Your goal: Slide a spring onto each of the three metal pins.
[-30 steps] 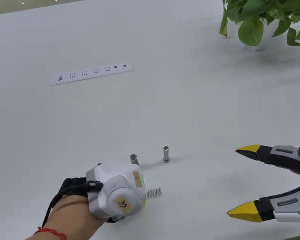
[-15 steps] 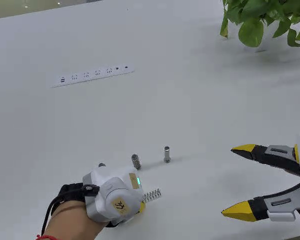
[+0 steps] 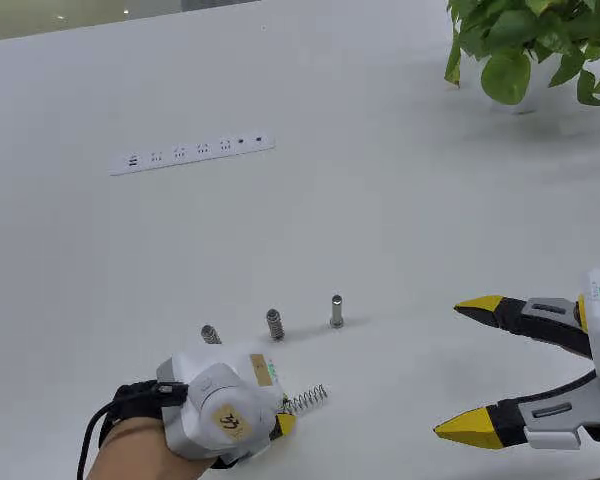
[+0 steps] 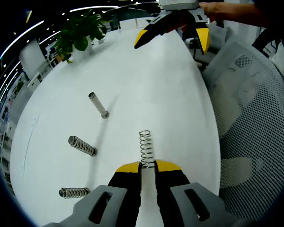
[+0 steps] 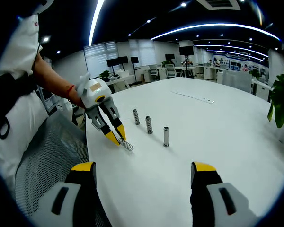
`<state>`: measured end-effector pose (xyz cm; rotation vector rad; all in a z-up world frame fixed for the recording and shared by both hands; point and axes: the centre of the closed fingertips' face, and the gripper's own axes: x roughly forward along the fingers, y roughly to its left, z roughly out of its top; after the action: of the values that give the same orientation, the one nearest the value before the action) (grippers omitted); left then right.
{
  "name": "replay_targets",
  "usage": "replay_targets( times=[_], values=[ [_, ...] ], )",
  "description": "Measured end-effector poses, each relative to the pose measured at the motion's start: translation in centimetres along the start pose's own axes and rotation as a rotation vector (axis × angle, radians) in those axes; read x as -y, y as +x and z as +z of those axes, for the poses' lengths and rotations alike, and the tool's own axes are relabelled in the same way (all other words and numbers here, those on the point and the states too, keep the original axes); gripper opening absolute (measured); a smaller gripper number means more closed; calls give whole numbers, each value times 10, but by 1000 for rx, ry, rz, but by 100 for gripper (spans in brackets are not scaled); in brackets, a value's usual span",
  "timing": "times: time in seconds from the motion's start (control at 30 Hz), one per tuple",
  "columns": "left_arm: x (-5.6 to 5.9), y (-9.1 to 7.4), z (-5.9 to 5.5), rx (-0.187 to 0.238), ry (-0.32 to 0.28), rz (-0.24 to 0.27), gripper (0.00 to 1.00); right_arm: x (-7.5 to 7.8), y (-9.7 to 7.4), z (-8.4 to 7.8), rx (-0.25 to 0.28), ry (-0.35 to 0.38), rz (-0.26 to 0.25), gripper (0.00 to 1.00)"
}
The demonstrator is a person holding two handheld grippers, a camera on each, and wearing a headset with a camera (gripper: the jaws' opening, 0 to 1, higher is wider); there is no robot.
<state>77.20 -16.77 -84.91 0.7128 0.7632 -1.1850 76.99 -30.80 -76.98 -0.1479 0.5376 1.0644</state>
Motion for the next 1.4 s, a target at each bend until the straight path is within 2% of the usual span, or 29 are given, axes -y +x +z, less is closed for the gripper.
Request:
replay_targets(
  times=[0.23, 0.33, 0.43, 0.5, 0.57, 0.67, 0.7, 0.73, 0.8, 0.87, 0.97, 1.03, 1.17, 1.23, 1.3, 1.4],
  values=[
    [2, -18, 11, 84, -51, 26, 10, -11, 5, 15, 21, 1, 21, 81],
    [2, -29, 19, 134, -81, 43, 10, -15, 7, 23, 31, 4, 29, 79],
    [1, -44, 32, 206, -120, 64, 10, -21, 9, 32, 45, 25, 40, 76],
    [-1, -50, 37, 244, -138, 77, 10, -25, 11, 41, 74, 38, 48, 73],
    [-1, -61, 48, 285, -153, 90, 10, -29, 15, 52, 106, 96, 55, 71],
    [-3, -75, 62, 346, -171, 111, 10, -33, 18, 70, 165, 131, 61, 63],
    [-4, -80, 67, 373, -185, 117, 10, -36, 20, 76, 178, 171, 67, 61],
    [-4, -83, 69, 383, -187, 122, 10, -37, 22, 80, 187, 186, 69, 58],
    [-6, -92, 77, 420, -198, 135, 10, -40, 25, 94, 235, 198, 72, 53],
    [-7, -99, 83, 451, -210, 145, 10, -43, 27, 106, 271, 254, 80, 49],
    [-7, -108, 91, 495, -223, 153, 10, -46, 29, 119, 314, 294, 89, 42],
    [-6, -114, 96, 525, -228, 159, 10, -46, 31, 123, 319, 312, 88, 39],
    [-6, -122, 102, 558, -238, 166, 10, -49, 32, 129, 330, 333, 91, 29],
    [-5, -125, 104, 568, -239, 170, 10, -53, 32, 133, 345, 365, 113, 28],
    [-6, -127, 106, 587, -250, 173, 10, -57, 32, 136, 340, 356, 114, 26],
    [-5, -128, 107, 594, -252, 176, 10, -62, 32, 140, 345, 346, 122, 20]
  ],
)
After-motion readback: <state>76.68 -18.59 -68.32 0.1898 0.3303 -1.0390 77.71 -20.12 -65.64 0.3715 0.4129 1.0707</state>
